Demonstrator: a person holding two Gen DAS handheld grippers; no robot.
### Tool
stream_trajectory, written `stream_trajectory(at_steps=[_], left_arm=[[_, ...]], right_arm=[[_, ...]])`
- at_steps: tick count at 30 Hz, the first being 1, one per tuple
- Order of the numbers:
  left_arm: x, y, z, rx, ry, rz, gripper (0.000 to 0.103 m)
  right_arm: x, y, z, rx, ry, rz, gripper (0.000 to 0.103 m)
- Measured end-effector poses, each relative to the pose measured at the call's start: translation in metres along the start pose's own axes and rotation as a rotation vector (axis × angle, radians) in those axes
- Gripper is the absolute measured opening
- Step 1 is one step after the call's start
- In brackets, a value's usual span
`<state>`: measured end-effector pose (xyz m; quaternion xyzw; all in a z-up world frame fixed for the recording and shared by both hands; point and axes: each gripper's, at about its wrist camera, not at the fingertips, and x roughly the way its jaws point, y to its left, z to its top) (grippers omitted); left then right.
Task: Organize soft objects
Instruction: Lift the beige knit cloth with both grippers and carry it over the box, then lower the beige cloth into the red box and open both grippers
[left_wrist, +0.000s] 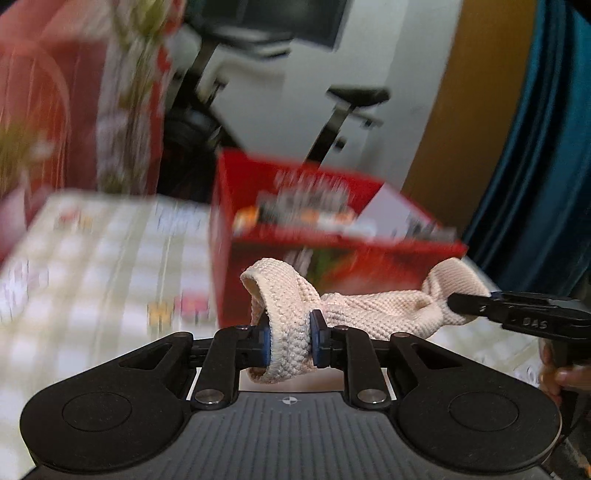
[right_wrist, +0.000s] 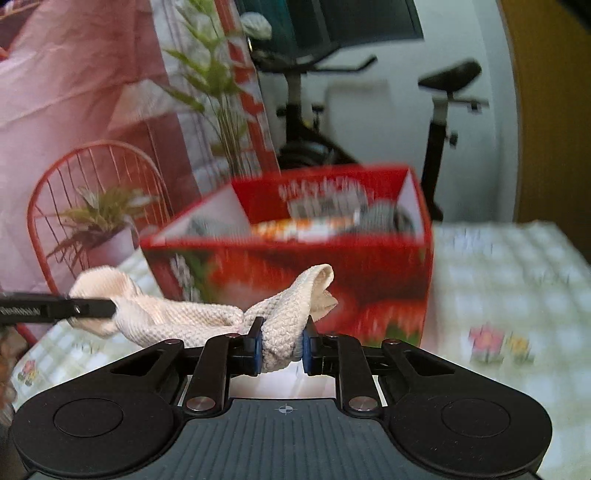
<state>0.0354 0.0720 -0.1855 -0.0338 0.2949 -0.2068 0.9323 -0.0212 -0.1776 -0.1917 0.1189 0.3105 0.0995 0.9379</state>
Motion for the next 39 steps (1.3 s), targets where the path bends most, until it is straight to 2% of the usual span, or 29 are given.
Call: stream_trajectory(at_steps=[9, 14, 16, 21, 28, 33, 38, 39], left_arm=[[0.011, -0.026, 0.068, 0.106, -0.112, 0.043, 0.02], [0.042, -0.039, 0.097, 0.146, -0.172, 0.124, 0.02], [0.059, -0.045, 0.106, 0.159, -0.174, 0.148, 0.02], [0.115, -0.055, 0.122, 0.231, -0.095, 0.194, 0.02], [0.169, -0.046, 0.118, 0.283, 0.092, 0.202, 0.02], [0.181, -0.035, 0.109, 0.285, 0.17, 0.208, 0.02], [0.181, -0.028, 0.108, 0.274, 0.181, 0.199, 0.021], [0.181, -0.027, 0.108, 0.271, 0.18, 0.194, 0.022]], right_arm=[[0.002, 0.009, 0.071, -0.154, -0.102, -0.031, 0.017], [0.025, 0.007, 0.11, -0.238, -0.148, -0.105, 0.017], [0.041, 0.003, 0.121, -0.27, -0.154, -0.151, 0.017], [0.089, -0.004, 0.129, -0.327, -0.102, -0.219, 0.017], [0.149, -0.018, 0.117, -0.33, 0.079, -0.208, 0.017], [0.167, -0.019, 0.107, -0.31, 0.156, -0.193, 0.018], [0.171, -0.021, 0.103, -0.313, 0.174, -0.193, 0.019], [0.172, -0.02, 0.103, -0.319, 0.174, -0.196, 0.024]])
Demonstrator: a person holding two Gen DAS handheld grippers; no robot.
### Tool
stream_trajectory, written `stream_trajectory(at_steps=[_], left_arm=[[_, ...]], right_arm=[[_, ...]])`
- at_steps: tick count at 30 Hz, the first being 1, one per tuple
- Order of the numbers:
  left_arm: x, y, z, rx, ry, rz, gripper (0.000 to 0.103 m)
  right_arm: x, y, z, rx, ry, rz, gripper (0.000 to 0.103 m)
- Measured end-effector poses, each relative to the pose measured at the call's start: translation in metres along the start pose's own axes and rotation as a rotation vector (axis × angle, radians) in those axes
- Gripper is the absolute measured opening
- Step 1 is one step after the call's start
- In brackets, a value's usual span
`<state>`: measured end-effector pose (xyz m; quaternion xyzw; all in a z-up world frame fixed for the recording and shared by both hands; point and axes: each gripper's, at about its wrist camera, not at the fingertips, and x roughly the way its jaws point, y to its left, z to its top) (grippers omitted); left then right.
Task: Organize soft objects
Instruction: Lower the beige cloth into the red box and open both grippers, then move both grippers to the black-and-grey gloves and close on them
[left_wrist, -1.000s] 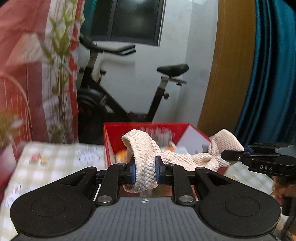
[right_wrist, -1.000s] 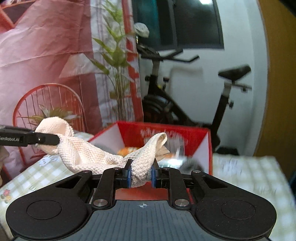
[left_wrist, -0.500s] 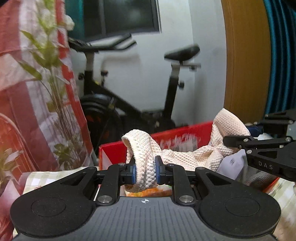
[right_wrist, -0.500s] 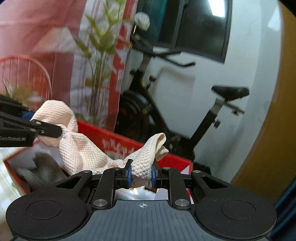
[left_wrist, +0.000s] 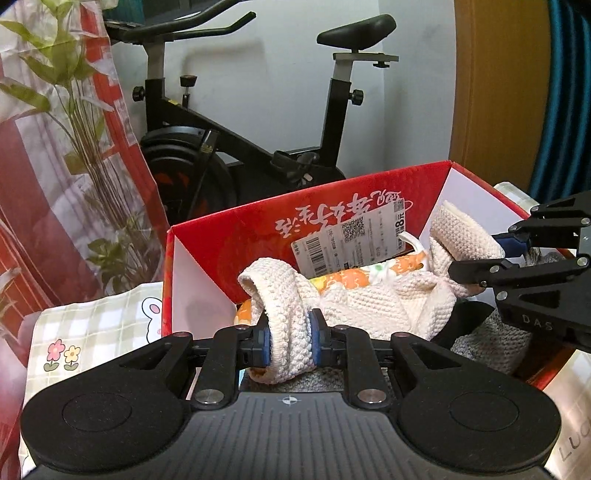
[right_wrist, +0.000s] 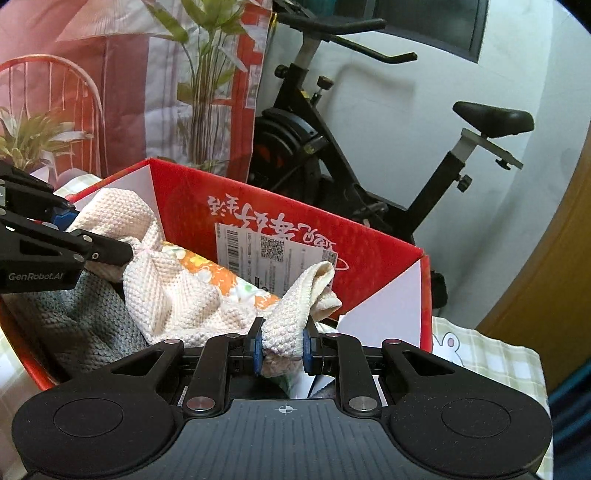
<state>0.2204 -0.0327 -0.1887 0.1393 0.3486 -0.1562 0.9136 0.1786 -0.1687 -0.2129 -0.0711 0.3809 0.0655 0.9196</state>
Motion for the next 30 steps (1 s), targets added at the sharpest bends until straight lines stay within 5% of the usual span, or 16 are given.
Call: stream_trajectory(at_steps=[3, 5, 11, 19, 30], left_arm=[[-0.006, 0.002, 0.001, -0.02, -0.013, -0.022, 0.033], [-0.011, 0.006, 0.002, -0.04, -0.014, -0.031, 0.061], [-0.036, 0.016, 0.004, -0.123, -0.038, -0.049, 0.088], [-0.089, 0.012, -0.015, -0.146, -0.093, -0.089, 0.09], [-0.145, 0.007, -0.108, -0.189, -0.031, -0.113, 0.09]], right_arm=[[-0.002, 0.001, 0.001, -0.014, 0.0, -0.012, 0.038], [-0.005, 0.001, 0.002, -0.014, -0.01, -0.021, 0.044], [-0.031, -0.008, 0.004, 0.032, -0.072, -0.029, 0.074], [-0.084, -0.005, -0.003, 0.064, -0.12, 0.035, 0.075], [-0.145, 0.036, -0.057, 0.099, -0.102, 0.17, 0.075]])
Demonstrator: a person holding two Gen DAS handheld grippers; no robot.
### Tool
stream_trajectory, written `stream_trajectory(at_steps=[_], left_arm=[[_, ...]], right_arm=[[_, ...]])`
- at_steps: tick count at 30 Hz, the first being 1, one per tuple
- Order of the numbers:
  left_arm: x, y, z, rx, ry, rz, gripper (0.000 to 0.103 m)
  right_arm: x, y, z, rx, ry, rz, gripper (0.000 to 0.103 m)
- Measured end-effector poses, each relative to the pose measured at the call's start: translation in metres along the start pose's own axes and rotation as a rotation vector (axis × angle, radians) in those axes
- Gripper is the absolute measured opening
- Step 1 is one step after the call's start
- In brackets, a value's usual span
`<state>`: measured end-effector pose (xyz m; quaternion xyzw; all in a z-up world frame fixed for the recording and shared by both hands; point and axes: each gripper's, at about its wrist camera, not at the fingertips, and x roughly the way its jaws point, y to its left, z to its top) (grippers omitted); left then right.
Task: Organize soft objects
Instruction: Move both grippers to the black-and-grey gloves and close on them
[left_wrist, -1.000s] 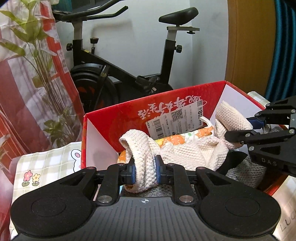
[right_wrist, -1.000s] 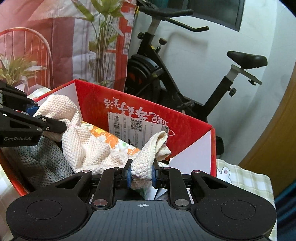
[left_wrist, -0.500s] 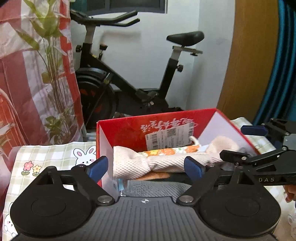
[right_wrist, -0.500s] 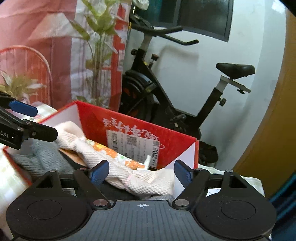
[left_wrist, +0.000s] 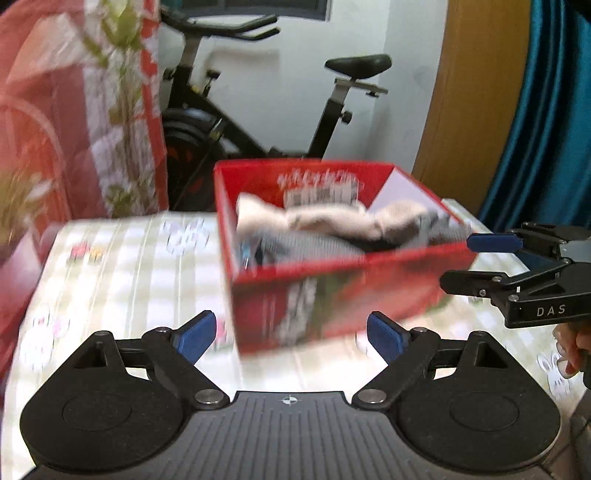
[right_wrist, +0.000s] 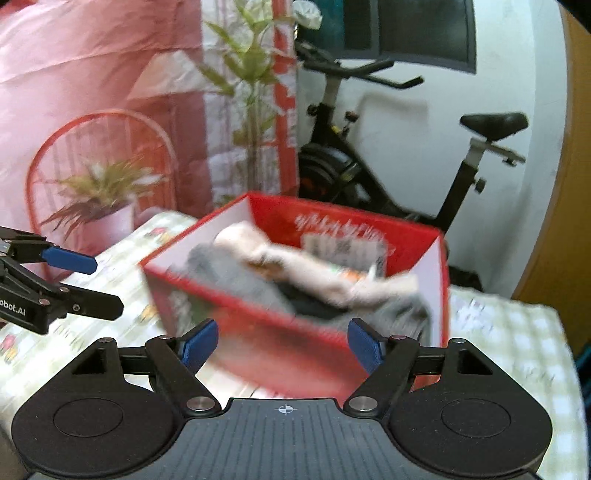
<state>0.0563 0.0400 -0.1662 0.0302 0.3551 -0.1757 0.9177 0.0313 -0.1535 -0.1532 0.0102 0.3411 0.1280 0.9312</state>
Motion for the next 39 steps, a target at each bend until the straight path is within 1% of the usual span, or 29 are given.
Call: stream_trajectory(at_steps=[4, 8, 12, 14, 17, 18, 23, 25, 27, 28, 29, 30, 33, 36, 39], left_arm=[[-0.008, 0.011, -0.04, -0.064, 0.055, -0.007, 0.09], [-0.012, 0.011, -0.073, -0.084, 0.119, -0.036, 0.089], [-0.011, 0.009, -0.088, -0.115, 0.135, -0.062, 0.089], [-0.009, 0.006, -0.09, -0.115, 0.137, -0.065, 0.085], [-0.007, 0.003, -0.095, -0.108, 0.142, -0.086, 0.079], [-0.01, 0.001, -0.101, -0.108, 0.145, -0.095, 0.079], [-0.003, 0.002, -0.109, -0.127, 0.169, -0.114, 0.074], [-0.004, 0.001, -0.113, -0.138, 0.17, -0.115, 0.073], [-0.004, 0.001, -0.116, -0.149, 0.166, -0.11, 0.073], [-0.004, 0.002, -0.117, -0.153, 0.16, -0.105, 0.073], [-0.004, 0.002, -0.118, -0.157, 0.155, -0.103, 0.073], [-0.004, 0.003, -0.119, -0.163, 0.15, -0.101, 0.073], [-0.002, 0.003, -0.121, -0.181, 0.149, -0.102, 0.073], [0.002, 0.005, -0.122, -0.2, 0.152, -0.109, 0.073], [0.007, 0.006, -0.122, -0.208, 0.16, -0.119, 0.069]], right_arm=[[-0.002, 0.011, -0.039, 0.024, 0.081, 0.025, 0.075], [-0.008, 0.022, -0.08, 0.046, 0.17, 0.059, 0.074], [-0.012, 0.033, -0.106, 0.047, 0.23, 0.084, 0.074], [-0.013, 0.039, -0.114, 0.045, 0.255, 0.102, 0.074], [-0.015, 0.049, -0.119, 0.014, 0.276, 0.127, 0.074], [-0.015, 0.051, -0.119, 0.001, 0.282, 0.135, 0.074], [-0.012, 0.06, -0.122, -0.025, 0.332, 0.174, 0.074], [-0.008, 0.06, -0.126, -0.017, 0.36, 0.189, 0.071], [-0.005, 0.058, -0.129, -0.014, 0.374, 0.183, 0.062], [-0.004, 0.057, -0.13, -0.007, 0.373, 0.179, 0.06], [-0.004, 0.055, -0.131, 0.003, 0.365, 0.18, 0.054], [-0.004, 0.054, -0.13, 0.012, 0.358, 0.179, 0.051], [0.0, 0.051, -0.129, 0.025, 0.342, 0.179, 0.046], [0.004, 0.049, -0.127, 0.031, 0.331, 0.183, 0.044], [0.008, 0.049, -0.125, 0.028, 0.323, 0.179, 0.044]])
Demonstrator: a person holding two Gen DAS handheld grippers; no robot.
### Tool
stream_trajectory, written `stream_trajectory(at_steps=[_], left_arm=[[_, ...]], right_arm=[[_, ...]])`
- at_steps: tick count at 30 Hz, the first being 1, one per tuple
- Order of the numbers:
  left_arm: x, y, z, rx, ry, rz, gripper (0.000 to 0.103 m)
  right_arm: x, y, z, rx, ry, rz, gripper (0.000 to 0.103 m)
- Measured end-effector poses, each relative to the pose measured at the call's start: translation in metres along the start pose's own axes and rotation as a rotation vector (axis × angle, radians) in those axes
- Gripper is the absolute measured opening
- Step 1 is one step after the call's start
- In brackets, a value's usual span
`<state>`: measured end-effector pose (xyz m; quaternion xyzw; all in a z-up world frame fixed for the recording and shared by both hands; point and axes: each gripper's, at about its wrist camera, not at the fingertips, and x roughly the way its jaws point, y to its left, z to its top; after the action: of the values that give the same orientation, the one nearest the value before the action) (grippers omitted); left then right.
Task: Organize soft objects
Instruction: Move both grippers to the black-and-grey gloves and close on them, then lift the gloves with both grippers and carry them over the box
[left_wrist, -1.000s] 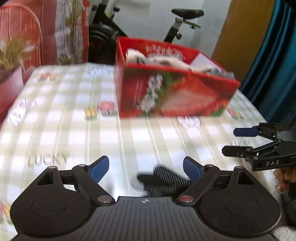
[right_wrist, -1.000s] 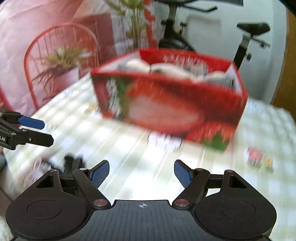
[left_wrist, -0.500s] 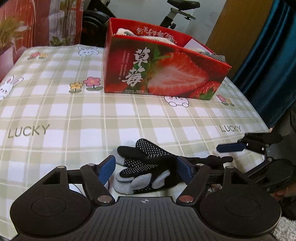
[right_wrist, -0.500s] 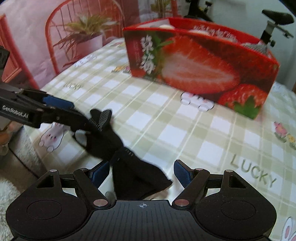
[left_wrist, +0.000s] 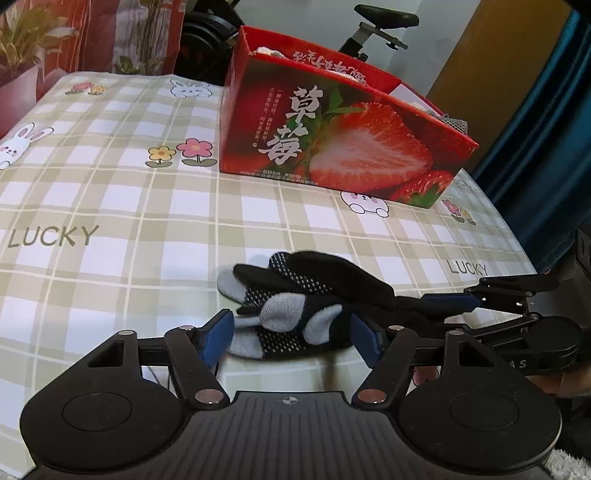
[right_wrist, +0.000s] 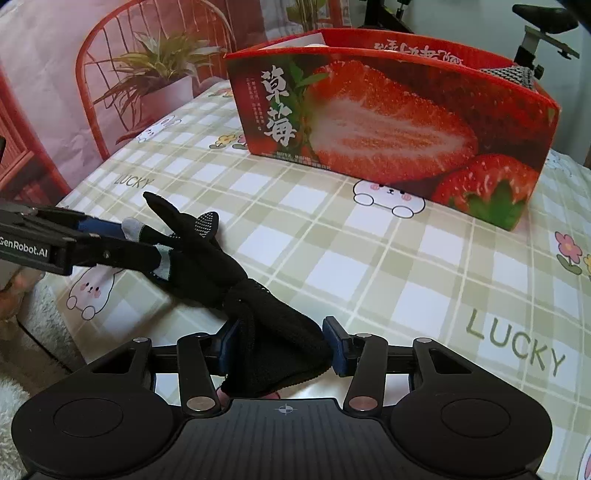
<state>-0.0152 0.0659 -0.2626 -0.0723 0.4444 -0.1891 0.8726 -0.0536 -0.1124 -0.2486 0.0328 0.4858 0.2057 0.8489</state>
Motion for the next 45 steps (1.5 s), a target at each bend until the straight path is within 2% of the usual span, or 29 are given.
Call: stream_trajectory(at_steps=[4, 10, 12, 15, 17, 20, 25, 28, 29, 31, 33, 35, 37, 40, 45], left_arm=[[0.008, -0.001, 0.002, 0.0, 0.003, 0.003, 0.062], [0.016, -0.003, 0.005, 0.01, 0.006, -0.003, 0.062], [0.019, -0.004, 0.007, 0.018, 0.003, -0.001, 0.059], [0.023, -0.003, 0.009, 0.024, -0.007, 0.007, 0.044], [0.026, -0.002, 0.01, 0.022, -0.008, 0.002, 0.03], [0.029, -0.003, 0.01, 0.029, -0.012, 0.003, 0.022], [0.031, -0.003, 0.011, 0.028, -0.014, 0.003, 0.018], [0.032, -0.005, 0.013, 0.035, -0.011, 0.005, 0.018], [0.032, -0.005, 0.014, 0.037, -0.009, 0.005, 0.018], [0.03, -0.007, 0.017, 0.033, -0.002, 0.018, 0.019], [0.022, -0.007, 0.021, 0.031, -0.027, 0.032, 0.03], [0.012, -0.009, 0.025, 0.047, -0.082, 0.042, 0.058], [0.006, -0.012, 0.03, 0.075, -0.125, 0.048, 0.064], [0.016, -0.015, 0.037, 0.113, -0.095, -0.006, 0.073], [0.046, -0.019, 0.044, 0.159, -0.058, -0.073, 0.074]], right_arm=[[0.002, -0.001, 0.003, -0.004, -0.004, -0.002, 0.044], [0.004, -0.004, 0.005, -0.015, -0.008, -0.012, 0.044], [0.005, -0.006, 0.006, -0.017, -0.009, -0.018, 0.045], [0.005, -0.009, 0.007, -0.022, -0.015, -0.034, 0.047], [0.005, -0.011, 0.007, -0.022, -0.021, -0.048, 0.048], [0.004, -0.016, 0.006, -0.011, -0.035, -0.072, 0.051], [0.0, -0.029, 0.001, 0.045, -0.063, -0.08, 0.051], [0.0, -0.03, 0.001, 0.035, -0.072, -0.064, 0.04], [-0.001, -0.028, 0.002, 0.021, -0.073, -0.06, 0.032], [-0.002, -0.022, 0.005, -0.028, -0.078, -0.069, 0.028], [-0.001, -0.018, 0.008, -0.08, -0.072, -0.088, 0.028], [0.0, -0.019, 0.009, -0.09, -0.07, -0.086, 0.028], [0.002, -0.02, 0.011, -0.095, -0.069, -0.087, 0.028], [0.004, -0.022, 0.014, -0.102, -0.067, -0.091, 0.028], [0.005, -0.026, 0.016, -0.12, -0.063, -0.093, 0.032]])
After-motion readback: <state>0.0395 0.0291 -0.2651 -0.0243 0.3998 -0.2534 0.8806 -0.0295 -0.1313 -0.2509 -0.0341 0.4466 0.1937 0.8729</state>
